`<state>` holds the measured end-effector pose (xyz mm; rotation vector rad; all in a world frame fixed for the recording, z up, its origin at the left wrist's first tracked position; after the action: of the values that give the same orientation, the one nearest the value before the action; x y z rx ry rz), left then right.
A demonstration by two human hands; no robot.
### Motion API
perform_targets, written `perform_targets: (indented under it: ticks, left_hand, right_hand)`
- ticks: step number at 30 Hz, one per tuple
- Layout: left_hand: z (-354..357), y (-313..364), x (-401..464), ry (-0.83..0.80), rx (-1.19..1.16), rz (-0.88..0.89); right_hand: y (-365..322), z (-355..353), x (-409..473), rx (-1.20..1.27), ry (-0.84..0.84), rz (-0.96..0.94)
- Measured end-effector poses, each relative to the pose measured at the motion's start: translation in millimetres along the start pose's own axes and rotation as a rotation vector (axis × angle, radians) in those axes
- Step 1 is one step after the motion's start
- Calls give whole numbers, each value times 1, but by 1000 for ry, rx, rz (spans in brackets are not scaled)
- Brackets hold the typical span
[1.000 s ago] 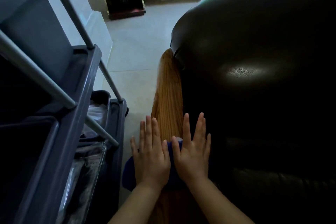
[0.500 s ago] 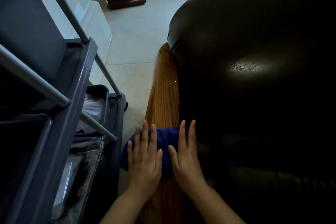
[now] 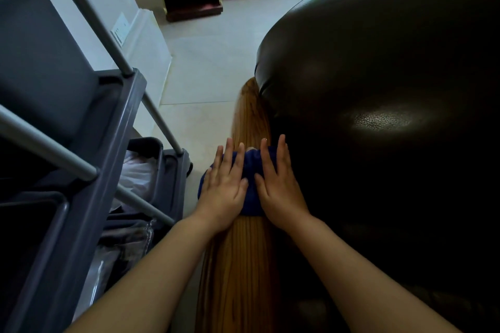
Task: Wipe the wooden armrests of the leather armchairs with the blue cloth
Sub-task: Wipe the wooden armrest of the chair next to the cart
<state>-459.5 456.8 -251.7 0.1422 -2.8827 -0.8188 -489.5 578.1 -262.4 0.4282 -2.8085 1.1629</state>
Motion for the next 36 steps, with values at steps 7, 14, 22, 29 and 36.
perform_targets:
  ticks: [7, 14, 22, 29, 36]
  left_hand:
    - [-8, -3, -35, 82, -157, 105]
    - [-2, -6, -12, 13, -129, 76]
    - [-4, -15, 38, -83, -115, 115]
    - [2, -15, 74, -98, -16, 104]
    - [-12, -9, 90, -75, 10, 126]
  right_hand:
    - [5, -19, -35, -28, 162, -161]
    - [-2, -9, -10, -10, 0, -151]
    - [-8, -6, 33, -54, -52, -112]
    - [-15, 0, 57, -328, -64, -99]
    - [-21, -2, 66, -328, -50, -56]
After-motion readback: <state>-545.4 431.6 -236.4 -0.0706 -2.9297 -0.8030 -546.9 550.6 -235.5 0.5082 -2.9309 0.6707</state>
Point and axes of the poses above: each hand's wrist, its own x-axis towards the middle knuckle, its own z-axis out of the palm, y = z × x, the point moved 2 cm from there along x, towards the middle knuckle, and after that the axes turned 15 degrees about y, right-handed, at the moved point
